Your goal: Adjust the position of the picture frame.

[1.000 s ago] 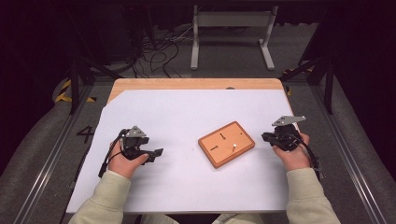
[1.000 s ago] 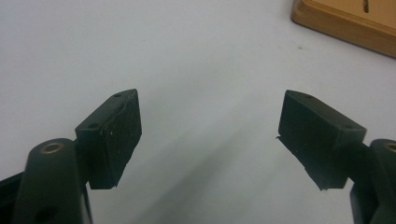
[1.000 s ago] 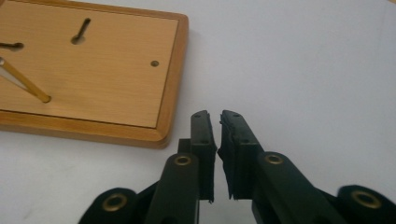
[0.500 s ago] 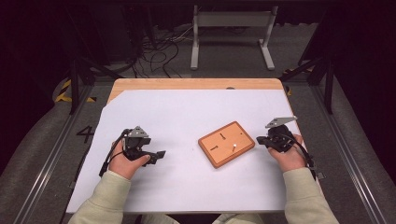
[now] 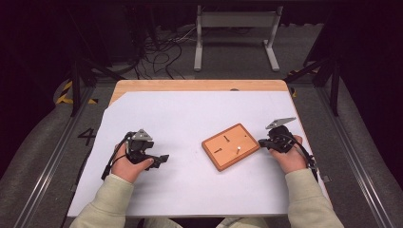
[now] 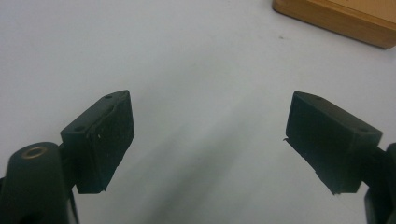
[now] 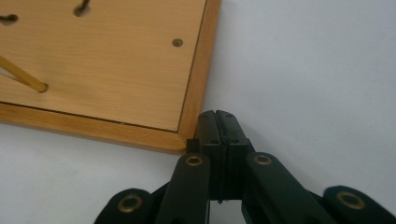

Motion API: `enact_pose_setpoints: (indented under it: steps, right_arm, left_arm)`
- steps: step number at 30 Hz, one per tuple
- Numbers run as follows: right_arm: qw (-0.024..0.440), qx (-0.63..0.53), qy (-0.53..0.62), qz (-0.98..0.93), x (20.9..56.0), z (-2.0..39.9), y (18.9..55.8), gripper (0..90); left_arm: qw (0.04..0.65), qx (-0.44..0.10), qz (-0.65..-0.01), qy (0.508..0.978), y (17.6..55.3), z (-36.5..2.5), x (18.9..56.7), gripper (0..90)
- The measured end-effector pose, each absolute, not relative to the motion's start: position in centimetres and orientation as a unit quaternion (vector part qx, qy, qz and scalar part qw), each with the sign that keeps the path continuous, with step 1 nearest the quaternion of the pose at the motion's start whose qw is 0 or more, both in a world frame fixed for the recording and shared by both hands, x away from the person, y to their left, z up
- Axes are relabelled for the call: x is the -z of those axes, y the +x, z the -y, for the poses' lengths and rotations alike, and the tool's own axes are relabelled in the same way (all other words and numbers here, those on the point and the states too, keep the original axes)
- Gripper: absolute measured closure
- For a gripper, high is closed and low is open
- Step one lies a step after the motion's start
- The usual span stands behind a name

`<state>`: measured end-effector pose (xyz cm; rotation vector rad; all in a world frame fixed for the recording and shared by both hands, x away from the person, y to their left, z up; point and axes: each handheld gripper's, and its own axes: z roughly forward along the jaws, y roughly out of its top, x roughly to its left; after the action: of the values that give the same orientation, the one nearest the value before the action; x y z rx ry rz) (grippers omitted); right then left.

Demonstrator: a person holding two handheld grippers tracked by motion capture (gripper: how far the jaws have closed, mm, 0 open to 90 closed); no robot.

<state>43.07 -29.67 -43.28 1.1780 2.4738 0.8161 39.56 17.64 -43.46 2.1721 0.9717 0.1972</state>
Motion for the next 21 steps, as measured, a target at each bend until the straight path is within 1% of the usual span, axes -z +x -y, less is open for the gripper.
enact_pose_setpoints:
  steps: [13,16,21]
  right_arm:
    - [0.146,-0.268,0.402,-0.863,43.4,29.3,43.0,90.0]
    - [0.127,-0.27,0.397,-0.868,43.3,29.2,42.8,90.0]
    - [0.11,-0.26,0.376,-0.882,43.1,28.1,42.1,90.0]
  left_arm:
    - [0.369,-0.076,-0.381,0.844,39.6,-17.8,43.5,15.9]
    - [0.369,-0.077,-0.38,0.845,39.7,-17.8,43.5,15.7]
    - [0.369,-0.079,-0.378,0.845,39.7,-17.8,43.4,15.6]
